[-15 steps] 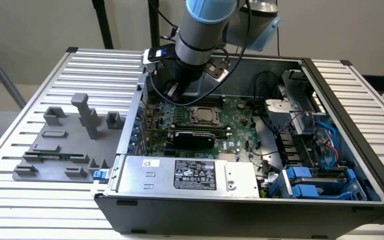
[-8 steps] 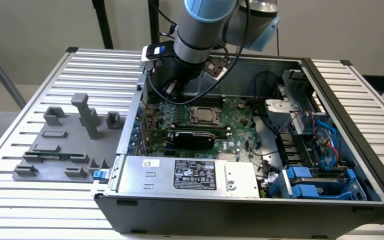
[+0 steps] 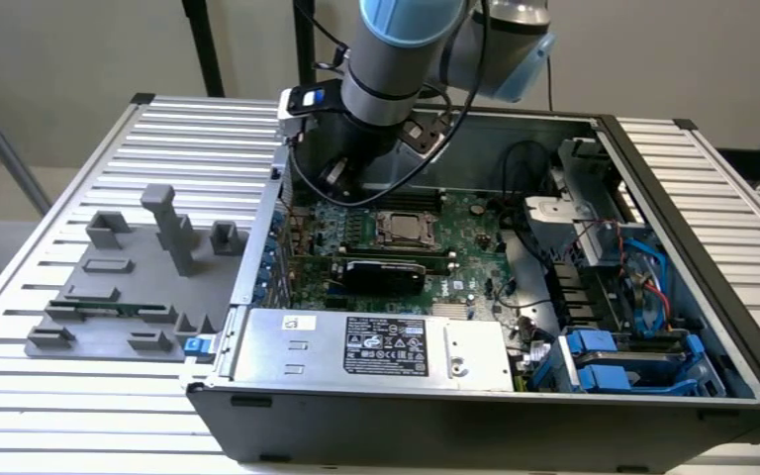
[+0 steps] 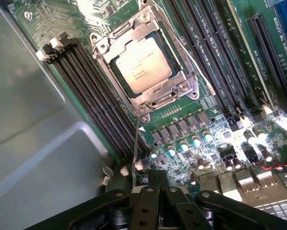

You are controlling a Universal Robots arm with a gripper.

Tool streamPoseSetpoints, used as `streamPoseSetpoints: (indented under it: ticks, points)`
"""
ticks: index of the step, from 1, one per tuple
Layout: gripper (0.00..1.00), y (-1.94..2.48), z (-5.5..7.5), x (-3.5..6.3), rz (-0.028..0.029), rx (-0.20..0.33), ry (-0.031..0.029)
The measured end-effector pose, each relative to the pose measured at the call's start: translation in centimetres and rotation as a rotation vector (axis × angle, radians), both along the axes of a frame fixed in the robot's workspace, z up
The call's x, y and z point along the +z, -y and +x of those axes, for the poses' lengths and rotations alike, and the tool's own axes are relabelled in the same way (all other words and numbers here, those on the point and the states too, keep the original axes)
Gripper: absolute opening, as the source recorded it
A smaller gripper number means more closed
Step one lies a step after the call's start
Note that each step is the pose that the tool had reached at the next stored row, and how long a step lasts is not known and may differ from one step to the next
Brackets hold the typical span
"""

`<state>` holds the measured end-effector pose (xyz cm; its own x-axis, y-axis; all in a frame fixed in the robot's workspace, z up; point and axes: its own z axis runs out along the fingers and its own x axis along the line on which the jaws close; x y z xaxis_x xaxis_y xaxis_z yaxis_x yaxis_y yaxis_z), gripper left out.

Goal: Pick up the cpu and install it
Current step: 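Install the first cpu locking lever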

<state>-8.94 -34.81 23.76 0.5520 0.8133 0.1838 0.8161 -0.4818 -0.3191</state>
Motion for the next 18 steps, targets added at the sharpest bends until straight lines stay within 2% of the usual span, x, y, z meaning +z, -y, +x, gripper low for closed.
streamPoseSetpoints:
  ticks: [3, 11, 13, 18]
  points:
    - [0.11, 0.00, -0.10, -0.04, 0.0058, -0.025, -0.0001]
    - [0.11, -0.02, -0.11, -0.04, 0.0067, -0.026, -0.0001]
    - [0.11, -0.03, -0.11, -0.05, 0.0092, -0.026, 0.0004]
    - [0.11, -0.05, -0.10, -0.05, 0.0197, -0.028, 0.0026]
